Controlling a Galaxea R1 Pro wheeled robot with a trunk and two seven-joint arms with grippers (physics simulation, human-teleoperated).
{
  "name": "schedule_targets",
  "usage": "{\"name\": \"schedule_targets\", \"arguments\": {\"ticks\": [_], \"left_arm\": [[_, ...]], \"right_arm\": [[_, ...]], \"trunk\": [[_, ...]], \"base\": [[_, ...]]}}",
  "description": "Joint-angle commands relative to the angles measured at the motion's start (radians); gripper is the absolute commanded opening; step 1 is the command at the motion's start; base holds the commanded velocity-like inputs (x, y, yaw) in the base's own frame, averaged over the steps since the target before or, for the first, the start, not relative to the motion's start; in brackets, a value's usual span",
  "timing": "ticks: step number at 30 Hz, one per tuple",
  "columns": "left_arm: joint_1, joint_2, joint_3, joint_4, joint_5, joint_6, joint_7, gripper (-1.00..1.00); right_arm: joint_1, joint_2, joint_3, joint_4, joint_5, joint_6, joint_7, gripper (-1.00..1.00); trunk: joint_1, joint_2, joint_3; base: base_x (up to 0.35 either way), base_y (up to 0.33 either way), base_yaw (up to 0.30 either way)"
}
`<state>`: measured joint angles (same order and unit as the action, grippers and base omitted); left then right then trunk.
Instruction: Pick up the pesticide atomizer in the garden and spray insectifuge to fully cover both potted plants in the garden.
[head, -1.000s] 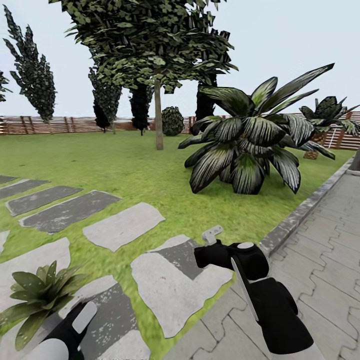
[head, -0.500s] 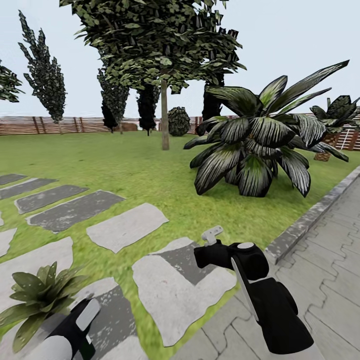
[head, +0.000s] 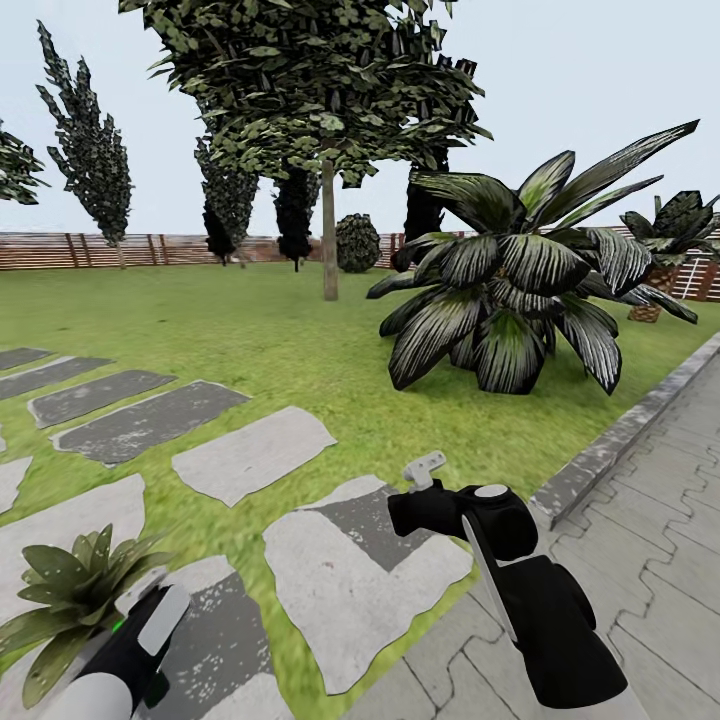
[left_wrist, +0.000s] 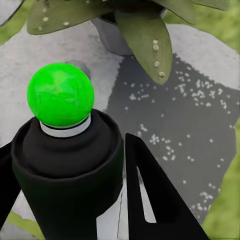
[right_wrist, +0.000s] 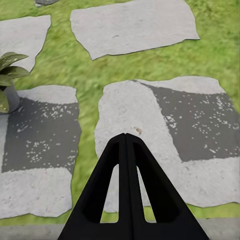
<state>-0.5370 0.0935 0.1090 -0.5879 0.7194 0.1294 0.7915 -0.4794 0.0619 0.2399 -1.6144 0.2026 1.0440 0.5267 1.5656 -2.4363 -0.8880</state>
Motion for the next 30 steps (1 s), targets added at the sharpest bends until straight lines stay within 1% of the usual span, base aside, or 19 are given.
{"name": "schedule_targets", "arguments": {"ticks": [1,3,5,6,7,9,13,17,20,21,22,23,24,25,26,27,28,29,30], "left_arm": [[0.000,0.004,0.001,-0.004,0.002,0.013,0.004,-1.00],[0.003,0.013,0.002,-0.017,0.004,0.021,0.006,-1.00],[0.015,0.015,0.001,-0.051,0.004,0.023,0.009,-1.00],[0.063,0.015,-0.001,-0.158,0.004,0.034,0.012,-1.00],[0.100,0.013,-0.003,-0.241,0.000,0.049,0.014,-1.00],[0.124,0.007,-0.005,-0.301,-0.004,0.061,0.015,-1.00],[0.138,0.004,-0.008,-0.336,-0.004,0.069,0.015,-1.00],[0.141,0.001,-0.012,-0.334,-0.004,0.071,0.008,-1.00],[0.141,-0.010,-0.018,-0.331,-0.005,0.082,-0.001,-1.00],[0.141,-0.020,-0.034,-0.330,-0.006,0.085,-0.007,-1.00],[0.140,-0.039,-0.141,-0.336,-0.006,0.088,-0.033,-1.00],[0.140,-0.048,-0.232,-0.358,-0.005,0.089,-0.050,-1.00],[0.140,-0.050,-0.251,-0.367,-0.004,0.089,-0.053,-1.00],[0.140,-0.055,-0.286,-0.387,-0.002,0.090,-0.057,-1.00],[0.140,-0.067,-0.337,-0.417,0.001,0.091,-0.060,-1.00],[0.140,-0.089,-0.424,-0.485,0.003,0.105,-0.061,-1.00],[0.140,-0.092,-0.442,-0.501,0.004,0.108,-0.062,-1.00],[0.140,-0.095,-0.459,-0.514,0.003,0.111,-0.064,-1.00],[0.140,-0.095,-0.463,-0.516,0.003,0.111,-0.066,-1.00]], "right_arm": [[-0.001,0.001,0.000,-0.001,0.011,0.003,0.009,-1.00],[-0.001,0.001,0.000,-0.001,0.011,0.003,0.009,-1.00],[-0.001,0.000,0.000,-0.001,0.011,0.003,0.009,-1.00],[-0.001,0.001,0.001,-0.001,0.011,0.003,0.009,-1.00],[-0.001,0.000,0.002,-0.001,0.011,0.003,0.009,-1.00],[0.000,0.001,0.002,-0.001,0.011,0.003,0.009,-1.00],[0.001,0.001,0.002,-0.001,0.011,0.003,0.009,-1.00],[0.001,0.001,0.002,-0.001,0.011,0.003,0.009,-1.00],[0.001,0.003,-0.004,-0.001,0.011,0.003,0.005,-1.00],[0.000,0.005,-0.005,-0.001,0.012,0.003,0.003,-1.00],[0.000,0.008,-0.012,0.001,0.012,-0.044,0.000,-1.00],[-0.001,0.009,-0.016,0.004,0.009,-0.087,0.000,-1.00],[-0.001,0.008,-0.016,0.004,0.008,-0.094,0.002,-1.00],[-0.001,0.006,-0.015,0.003,0.006,-0.104,0.005,-1.00],[-0.001,0.005,-0.011,0.001,0.005,-0.118,0.004,-1.00],[-0.001,0.005,-0.020,0.000,0.003,-0.125,0.001,-1.00],[-0.001,0.006,-0.032,0.000,0.003,-0.125,0.000,-1.00],[-0.001,0.007,-0.061,0.000,0.003,-0.127,-0.001,-1.00],[-0.001,0.008,-0.071,0.000,0.003,-0.126,-0.002,-1.00]], "trunk": [[0.000,0.000,-0.001],[0.000,0.000,-0.001],[0.000,0.000,-0.001],[0.000,0.000,-0.001],[0.000,0.000,-0.001],[0.000,0.000,-0.001],[0.000,0.000,-0.001],[0.000,0.000,-0.001],[0.000,0.000,-0.001],[0.000,0.000,-0.001],[0.000,0.000,-0.001],[0.000,0.000,-0.001],[0.000,0.000,-0.001],[0.000,0.000,-0.001],[0.000,0.000,-0.001],[0.000,0.000,-0.001],[0.000,0.000,-0.001],[0.000,0.000,-0.001],[0.000,0.000,-0.001]], "base": [[0.000,0.000,0.000],[0.000,0.000,0.000],[0.000,0.000,0.000],[0.000,0.000,0.000],[0.000,0.000,0.000],[0.000,0.000,0.000],[-0.041,-0.016,0.000],[-0.207,-0.136,0.000],[-0.259,-0.188,0.000],[-0.265,-0.195,0.000],[-0.119,-0.096,0.000],[-0.049,-0.039,0.000],[-0.039,-0.031,0.000],[-0.025,-0.020,0.000],[-0.013,-0.010,0.000],[-0.003,-0.003,0.000],[-0.002,-0.002,0.000],[-0.001,-0.001,0.000],[0.000,0.000,0.000]]}}
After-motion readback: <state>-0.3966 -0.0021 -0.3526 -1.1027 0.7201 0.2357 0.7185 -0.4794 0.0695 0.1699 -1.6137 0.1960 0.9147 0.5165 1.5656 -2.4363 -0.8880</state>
